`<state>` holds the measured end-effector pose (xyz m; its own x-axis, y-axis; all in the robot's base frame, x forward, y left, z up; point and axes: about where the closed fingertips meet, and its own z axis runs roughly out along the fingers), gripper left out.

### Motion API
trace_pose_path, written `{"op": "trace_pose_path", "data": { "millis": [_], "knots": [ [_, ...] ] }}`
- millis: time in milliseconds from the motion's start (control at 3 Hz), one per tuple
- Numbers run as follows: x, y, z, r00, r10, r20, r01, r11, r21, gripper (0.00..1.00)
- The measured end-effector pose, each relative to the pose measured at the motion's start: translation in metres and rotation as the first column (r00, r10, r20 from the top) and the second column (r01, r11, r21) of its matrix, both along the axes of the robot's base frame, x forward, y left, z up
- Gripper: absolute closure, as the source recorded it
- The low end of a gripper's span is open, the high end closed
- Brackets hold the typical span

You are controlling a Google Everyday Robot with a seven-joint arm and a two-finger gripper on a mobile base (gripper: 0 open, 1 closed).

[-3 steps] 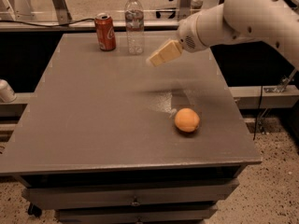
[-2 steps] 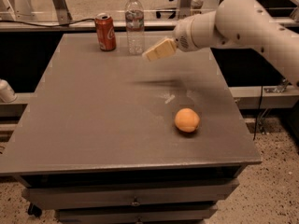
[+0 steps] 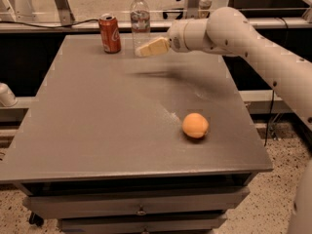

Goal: Pick water bottle

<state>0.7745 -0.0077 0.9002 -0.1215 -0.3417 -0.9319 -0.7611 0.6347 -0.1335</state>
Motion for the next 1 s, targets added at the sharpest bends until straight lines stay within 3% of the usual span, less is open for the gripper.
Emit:
{"op": "trace_pose_path", "data": {
  "millis": [667, 1000],
  "knots": [
    [0.040, 0.026, -0.002, 0.9994, 0.029, 0.021, -0.030, 0.996, 0.089, 0.00],
    [0.048, 0.039, -0.002, 0.9984, 0.051, 0.026, -0.053, 0.991, 0.124, 0.18]
  ]
}}
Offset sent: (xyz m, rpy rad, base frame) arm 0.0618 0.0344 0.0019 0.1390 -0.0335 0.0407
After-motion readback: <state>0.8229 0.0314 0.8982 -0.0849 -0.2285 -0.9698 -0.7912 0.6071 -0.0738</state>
